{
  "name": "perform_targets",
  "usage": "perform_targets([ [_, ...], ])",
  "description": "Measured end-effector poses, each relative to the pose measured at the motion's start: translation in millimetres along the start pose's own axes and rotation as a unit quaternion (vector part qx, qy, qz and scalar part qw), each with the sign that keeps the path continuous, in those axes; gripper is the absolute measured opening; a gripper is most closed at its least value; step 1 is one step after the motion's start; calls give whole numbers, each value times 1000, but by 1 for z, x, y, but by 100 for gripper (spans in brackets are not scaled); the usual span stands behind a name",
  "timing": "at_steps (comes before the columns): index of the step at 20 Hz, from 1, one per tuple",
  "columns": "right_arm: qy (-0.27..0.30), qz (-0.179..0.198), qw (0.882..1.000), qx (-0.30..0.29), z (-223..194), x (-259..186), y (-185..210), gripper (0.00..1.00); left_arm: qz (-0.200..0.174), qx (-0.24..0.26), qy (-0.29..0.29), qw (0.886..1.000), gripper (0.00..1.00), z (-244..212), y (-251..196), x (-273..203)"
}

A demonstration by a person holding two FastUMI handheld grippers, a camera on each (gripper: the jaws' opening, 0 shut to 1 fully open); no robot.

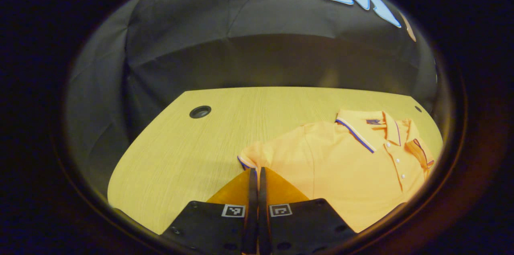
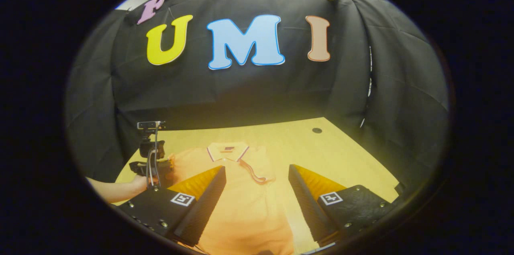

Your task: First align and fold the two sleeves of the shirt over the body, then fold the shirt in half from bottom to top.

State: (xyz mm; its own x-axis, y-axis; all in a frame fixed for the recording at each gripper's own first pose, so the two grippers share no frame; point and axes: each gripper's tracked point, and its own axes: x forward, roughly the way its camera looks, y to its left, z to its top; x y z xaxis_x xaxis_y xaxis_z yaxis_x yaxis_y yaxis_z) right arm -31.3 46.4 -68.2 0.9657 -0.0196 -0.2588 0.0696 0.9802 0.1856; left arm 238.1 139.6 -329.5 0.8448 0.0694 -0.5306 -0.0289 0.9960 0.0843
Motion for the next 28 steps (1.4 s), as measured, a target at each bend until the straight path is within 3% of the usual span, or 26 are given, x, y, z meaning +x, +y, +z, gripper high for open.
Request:
perform_targets([
  [6, -1, 5, 1000, -2, 2, -3, 4, 98, -14, -1, -40, 999, 8, 34, -14, -24],
  [17, 2, 9, 1000, -4, 0, -4, 6, 98, -77, 90, -79, 990, 8, 56, -96, -51],
  [25, 6, -2, 1000, 1, -2, -6, 4, 98, -98, 135, -58, 984, 9, 42, -130, -45],
  [28, 3, -8, 1000, 6, -2, -7, 2, 98, -103, 143, -55, 983, 14, 40, -135, -46],
])
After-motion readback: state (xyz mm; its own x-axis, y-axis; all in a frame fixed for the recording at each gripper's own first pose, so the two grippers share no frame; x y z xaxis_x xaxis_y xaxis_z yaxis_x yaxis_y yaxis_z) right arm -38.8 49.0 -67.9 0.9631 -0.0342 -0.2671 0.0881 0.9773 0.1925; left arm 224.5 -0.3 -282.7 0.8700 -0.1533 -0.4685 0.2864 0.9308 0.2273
